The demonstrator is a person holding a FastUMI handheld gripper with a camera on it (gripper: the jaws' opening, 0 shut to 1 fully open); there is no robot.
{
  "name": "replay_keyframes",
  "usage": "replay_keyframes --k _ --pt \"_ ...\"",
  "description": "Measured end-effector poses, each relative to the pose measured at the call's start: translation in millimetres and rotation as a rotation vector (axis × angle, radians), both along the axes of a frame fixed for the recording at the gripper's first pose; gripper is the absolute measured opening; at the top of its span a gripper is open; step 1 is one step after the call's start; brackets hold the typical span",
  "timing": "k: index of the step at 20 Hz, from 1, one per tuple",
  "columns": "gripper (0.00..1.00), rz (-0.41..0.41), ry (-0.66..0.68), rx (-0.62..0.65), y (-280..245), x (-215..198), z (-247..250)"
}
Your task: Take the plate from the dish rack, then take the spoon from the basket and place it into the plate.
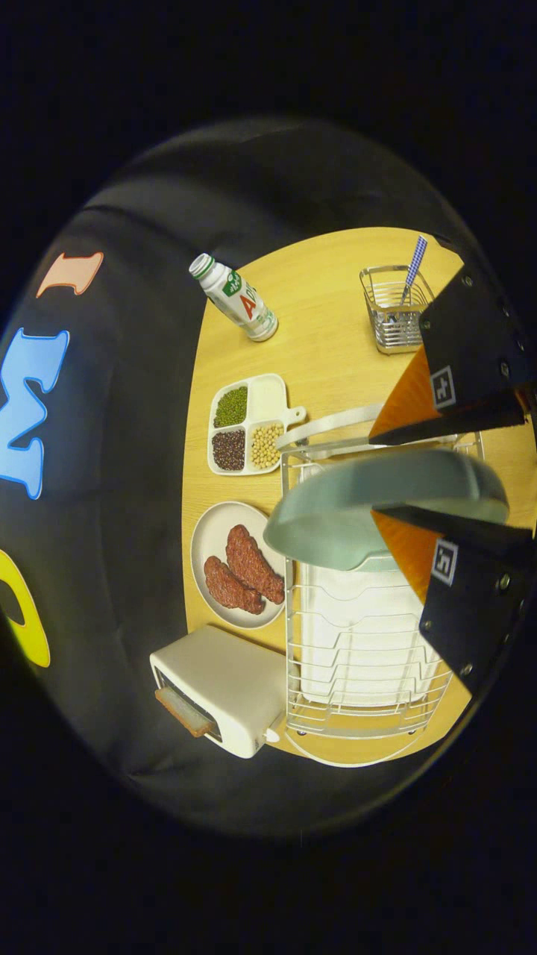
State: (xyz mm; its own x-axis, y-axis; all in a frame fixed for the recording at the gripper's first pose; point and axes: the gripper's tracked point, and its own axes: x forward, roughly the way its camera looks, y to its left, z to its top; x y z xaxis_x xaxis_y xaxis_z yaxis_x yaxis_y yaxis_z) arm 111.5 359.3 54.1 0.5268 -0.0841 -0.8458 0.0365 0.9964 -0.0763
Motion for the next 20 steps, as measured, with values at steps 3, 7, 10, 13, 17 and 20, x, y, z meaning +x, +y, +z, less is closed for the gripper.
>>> replay_keyframes --k 3,7,10,13,17,20 --pt "0.27 0.011 0.011 0.005 9 -1 0" --pt "0.28 0.000 0.011 -0.048 9 -2 9" --pt "0.28 0.001 -0.019 -0.109 1 3 27" --pt "0.28 0.011 -0.081 -0.164 -8 10 46" --pt "0.28 0.032 -0.107 -0.112 -14 -2 64" --pt "0.28 0.034 -0.096 -0.047 -25 -28 74"
